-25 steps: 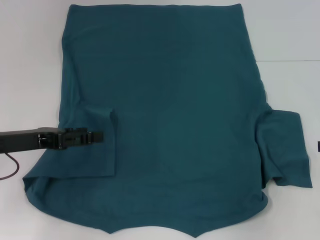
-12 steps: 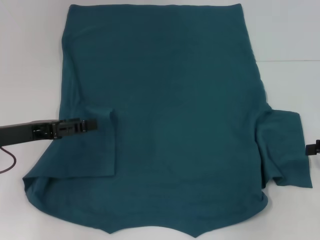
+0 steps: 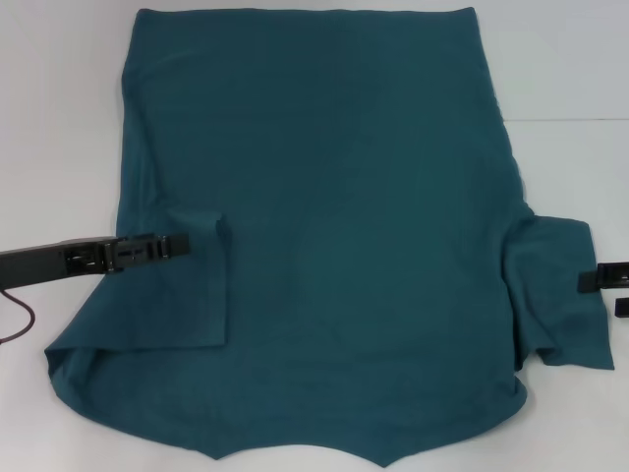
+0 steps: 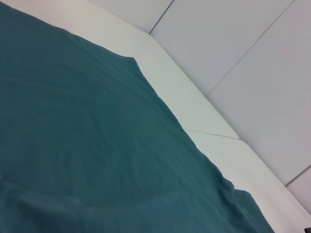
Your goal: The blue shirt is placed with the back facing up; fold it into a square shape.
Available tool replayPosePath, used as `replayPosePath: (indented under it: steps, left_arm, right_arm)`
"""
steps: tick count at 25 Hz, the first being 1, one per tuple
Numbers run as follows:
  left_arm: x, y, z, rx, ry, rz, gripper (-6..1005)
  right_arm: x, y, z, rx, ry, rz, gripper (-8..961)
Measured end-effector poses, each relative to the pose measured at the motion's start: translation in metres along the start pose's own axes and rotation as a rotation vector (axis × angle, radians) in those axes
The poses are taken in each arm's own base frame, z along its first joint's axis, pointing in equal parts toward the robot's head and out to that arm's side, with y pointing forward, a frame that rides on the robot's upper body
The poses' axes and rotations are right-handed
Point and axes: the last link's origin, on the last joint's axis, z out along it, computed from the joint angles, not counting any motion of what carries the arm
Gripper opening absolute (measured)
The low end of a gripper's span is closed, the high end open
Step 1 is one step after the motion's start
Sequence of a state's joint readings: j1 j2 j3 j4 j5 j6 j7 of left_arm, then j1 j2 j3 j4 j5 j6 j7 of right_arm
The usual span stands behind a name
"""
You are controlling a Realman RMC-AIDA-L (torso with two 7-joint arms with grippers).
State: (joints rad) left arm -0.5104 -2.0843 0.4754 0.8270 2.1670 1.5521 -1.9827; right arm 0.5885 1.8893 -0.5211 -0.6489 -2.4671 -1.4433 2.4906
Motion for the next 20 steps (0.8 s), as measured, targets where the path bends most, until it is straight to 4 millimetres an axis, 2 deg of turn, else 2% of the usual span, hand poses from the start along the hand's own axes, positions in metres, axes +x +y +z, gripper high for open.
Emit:
replayPosePath:
  steps: [20]
  left_arm:
    - [-0.0034,-0.0039,-0.0029,0.021,0.005,-0.008,796]
  right_arm:
    - [0.0056,-0.0022,0.0082,0.023,0.011,-0.029,828]
